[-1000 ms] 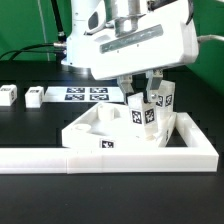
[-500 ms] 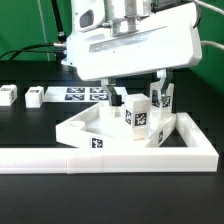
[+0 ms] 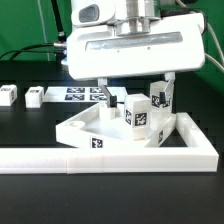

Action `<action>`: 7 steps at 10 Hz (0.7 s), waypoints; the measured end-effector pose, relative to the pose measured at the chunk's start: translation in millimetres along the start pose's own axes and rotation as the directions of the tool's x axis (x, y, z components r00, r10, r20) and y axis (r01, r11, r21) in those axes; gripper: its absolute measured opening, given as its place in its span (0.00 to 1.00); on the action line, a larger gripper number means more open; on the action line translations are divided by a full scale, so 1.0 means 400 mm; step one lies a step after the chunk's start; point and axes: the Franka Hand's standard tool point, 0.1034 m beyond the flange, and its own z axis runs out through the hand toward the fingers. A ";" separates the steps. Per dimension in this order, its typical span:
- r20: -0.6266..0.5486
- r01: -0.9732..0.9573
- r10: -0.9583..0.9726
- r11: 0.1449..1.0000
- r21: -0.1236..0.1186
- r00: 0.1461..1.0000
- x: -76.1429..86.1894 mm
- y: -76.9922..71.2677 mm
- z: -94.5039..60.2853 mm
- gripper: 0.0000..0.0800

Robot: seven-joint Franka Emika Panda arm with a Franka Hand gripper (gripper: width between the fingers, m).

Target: Assemble square table

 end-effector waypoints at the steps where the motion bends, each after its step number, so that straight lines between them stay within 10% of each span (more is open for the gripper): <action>1: 0.021 0.087 -0.087 0.996 0.004 0.996 0.000 -0.008 0.002 0.81; 5: 0.033 0.268 -0.268 0.963 0.007 0.963 0.014 -0.006 -0.002 0.81; 7: 0.034 0.267 -0.267 0.964 0.008 0.963 0.014 -0.007 -0.002 0.47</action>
Offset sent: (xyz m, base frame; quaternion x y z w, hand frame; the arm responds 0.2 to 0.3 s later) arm 0.0091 0.0001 0.0051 0.0018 -0.0236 -0.1911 0.9813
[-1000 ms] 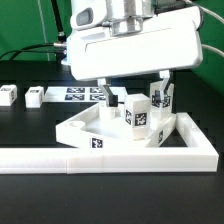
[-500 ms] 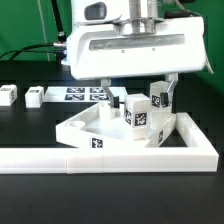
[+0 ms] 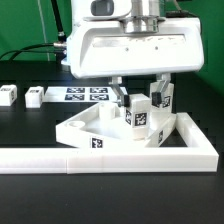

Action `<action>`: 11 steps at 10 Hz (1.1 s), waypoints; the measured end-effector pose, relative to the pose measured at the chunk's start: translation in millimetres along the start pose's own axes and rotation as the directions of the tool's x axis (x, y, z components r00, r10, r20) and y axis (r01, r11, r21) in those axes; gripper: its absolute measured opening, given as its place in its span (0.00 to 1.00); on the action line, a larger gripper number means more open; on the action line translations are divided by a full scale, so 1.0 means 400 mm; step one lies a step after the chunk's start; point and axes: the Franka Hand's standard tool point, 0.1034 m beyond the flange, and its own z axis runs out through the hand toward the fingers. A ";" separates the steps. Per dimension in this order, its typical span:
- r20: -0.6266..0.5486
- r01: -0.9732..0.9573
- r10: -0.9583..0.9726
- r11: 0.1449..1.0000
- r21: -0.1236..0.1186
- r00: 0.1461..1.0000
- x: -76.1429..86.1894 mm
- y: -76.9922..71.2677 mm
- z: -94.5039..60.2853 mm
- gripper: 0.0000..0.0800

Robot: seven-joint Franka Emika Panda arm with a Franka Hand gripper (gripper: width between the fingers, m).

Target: Assemble square table

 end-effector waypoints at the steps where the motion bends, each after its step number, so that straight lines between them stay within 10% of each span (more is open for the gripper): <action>1: 0.000 0.000 0.000 1.000 0.000 1.000 0.000 0.000 0.000 0.36; 7: -0.011 -0.265 0.265 0.964 0.005 0.964 -0.003 -0.012 0.001 0.36; 11: -0.007 -0.670 0.670 0.742 0.029 0.742 -0.002 -0.057 0.001 0.36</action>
Offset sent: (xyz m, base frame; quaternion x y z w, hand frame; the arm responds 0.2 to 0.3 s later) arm 0.0000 0.0000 0.0000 0.0000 0.0000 0.0000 1.0000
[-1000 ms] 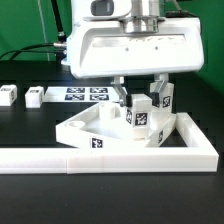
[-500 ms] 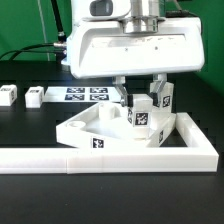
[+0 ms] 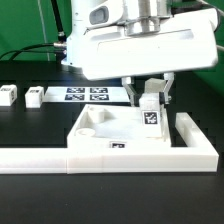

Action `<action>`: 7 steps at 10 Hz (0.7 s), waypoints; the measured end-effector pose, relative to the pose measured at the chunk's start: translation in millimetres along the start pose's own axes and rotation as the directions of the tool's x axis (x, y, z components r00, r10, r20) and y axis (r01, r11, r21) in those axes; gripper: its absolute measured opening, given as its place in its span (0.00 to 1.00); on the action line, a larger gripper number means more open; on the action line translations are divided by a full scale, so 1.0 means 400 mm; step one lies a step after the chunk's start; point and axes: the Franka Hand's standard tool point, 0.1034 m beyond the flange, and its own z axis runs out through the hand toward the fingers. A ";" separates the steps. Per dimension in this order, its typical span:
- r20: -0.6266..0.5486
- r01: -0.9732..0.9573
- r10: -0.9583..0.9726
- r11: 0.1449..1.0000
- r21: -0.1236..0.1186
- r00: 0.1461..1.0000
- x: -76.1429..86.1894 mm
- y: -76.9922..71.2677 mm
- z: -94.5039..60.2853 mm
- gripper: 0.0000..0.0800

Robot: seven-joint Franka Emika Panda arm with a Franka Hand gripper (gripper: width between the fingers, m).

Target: Assemble square table

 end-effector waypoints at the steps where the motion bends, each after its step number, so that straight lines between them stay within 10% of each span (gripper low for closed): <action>1: 0.002 -0.101 0.101 0.995 0.004 0.995 -0.006 -0.007 0.001 0.36; 7: 0.007 -0.353 0.353 0.936 0.006 0.936 -0.020 -0.022 0.001 0.37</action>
Offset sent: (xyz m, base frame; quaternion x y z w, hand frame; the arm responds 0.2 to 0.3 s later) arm -0.0030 0.0089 -0.0104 -0.0205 -0.0210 0.2797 0.9596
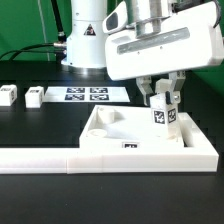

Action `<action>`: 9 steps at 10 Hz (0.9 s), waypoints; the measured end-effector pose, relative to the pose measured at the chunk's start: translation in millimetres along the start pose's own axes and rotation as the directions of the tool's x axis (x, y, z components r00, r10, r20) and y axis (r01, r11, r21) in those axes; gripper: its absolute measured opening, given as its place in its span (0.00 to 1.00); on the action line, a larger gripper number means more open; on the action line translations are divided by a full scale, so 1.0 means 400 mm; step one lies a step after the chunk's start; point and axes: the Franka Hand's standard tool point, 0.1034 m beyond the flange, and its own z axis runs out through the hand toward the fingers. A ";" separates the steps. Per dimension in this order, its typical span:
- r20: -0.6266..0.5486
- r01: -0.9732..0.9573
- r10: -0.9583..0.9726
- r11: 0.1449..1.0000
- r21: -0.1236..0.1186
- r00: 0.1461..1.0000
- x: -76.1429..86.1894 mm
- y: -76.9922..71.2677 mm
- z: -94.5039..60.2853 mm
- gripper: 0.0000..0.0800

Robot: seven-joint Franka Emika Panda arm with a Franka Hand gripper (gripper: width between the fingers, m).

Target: Assemble square table

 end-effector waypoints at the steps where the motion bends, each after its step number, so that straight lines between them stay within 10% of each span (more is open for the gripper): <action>1: 0.002 0.053 -0.053 0.999 -0.001 0.999 -0.001 -0.001 0.000 0.57; 4: 0.019 0.342 -0.342 0.940 -0.003 0.940 0.017 -0.002 -0.003 0.79; 9: 0.039 0.674 -0.674 0.739 -0.003 0.738 0.024 0.002 -0.001 0.81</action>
Offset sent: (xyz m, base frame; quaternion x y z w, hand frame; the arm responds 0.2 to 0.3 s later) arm 0.0129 0.0108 0.0037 0.0325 -0.0726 -0.2428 0.9668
